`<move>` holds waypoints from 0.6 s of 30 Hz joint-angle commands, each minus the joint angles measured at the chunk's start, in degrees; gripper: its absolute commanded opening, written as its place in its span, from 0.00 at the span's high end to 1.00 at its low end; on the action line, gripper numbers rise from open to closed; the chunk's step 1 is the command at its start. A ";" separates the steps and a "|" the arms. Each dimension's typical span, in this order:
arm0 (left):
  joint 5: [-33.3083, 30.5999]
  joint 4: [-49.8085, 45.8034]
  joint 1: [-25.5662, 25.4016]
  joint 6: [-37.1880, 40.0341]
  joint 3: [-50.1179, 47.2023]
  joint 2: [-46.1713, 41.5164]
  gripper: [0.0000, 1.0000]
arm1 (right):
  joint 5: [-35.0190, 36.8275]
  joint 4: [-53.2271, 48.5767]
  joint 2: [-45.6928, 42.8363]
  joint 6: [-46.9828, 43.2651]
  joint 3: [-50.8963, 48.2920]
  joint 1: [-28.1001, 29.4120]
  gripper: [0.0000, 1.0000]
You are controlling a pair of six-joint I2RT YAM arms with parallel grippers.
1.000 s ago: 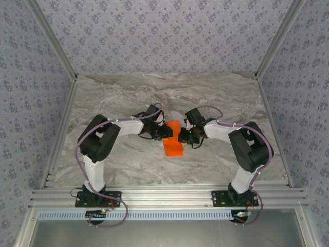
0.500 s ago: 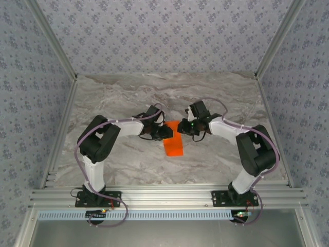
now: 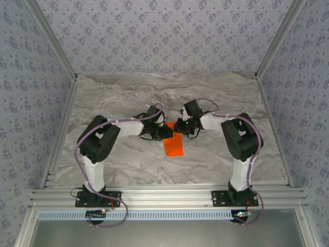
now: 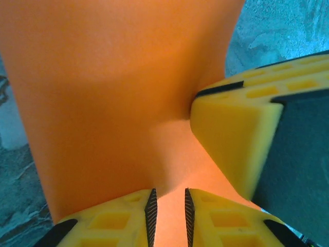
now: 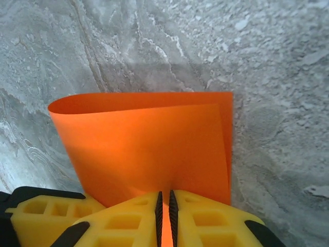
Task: Fold a paper plane with a square sheet of paper (fold left side to right side)
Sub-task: Hold the square sheet of paper at the center of the table, then first fold the square sheet of paper in half at the center of the table.
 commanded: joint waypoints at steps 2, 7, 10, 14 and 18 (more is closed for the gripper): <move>-0.70 -4.68 -0.79 2.31 -1.19 -3.63 0.71 | 2.44 -5.13 2.32 1.01 -0.17 0.49 0.83; 1.19 -3.43 -0.79 2.78 -1.39 -6.79 0.69 | 3.84 -5.83 2.36 1.27 -1.61 0.63 0.83; 2.57 -1.88 -1.01 2.45 -1.57 -7.46 0.69 | 4.14 -6.04 2.37 1.31 -1.84 0.72 0.83; 2.60 -1.28 -1.44 2.49 -1.46 -6.45 0.69 | 4.15 -5.98 2.35 1.44 -1.75 0.86 0.83; 1.70 -1.18 -1.74 2.59 -2.05 -4.69 0.70 | 4.14 -6.02 2.17 1.66 -1.47 1.08 0.83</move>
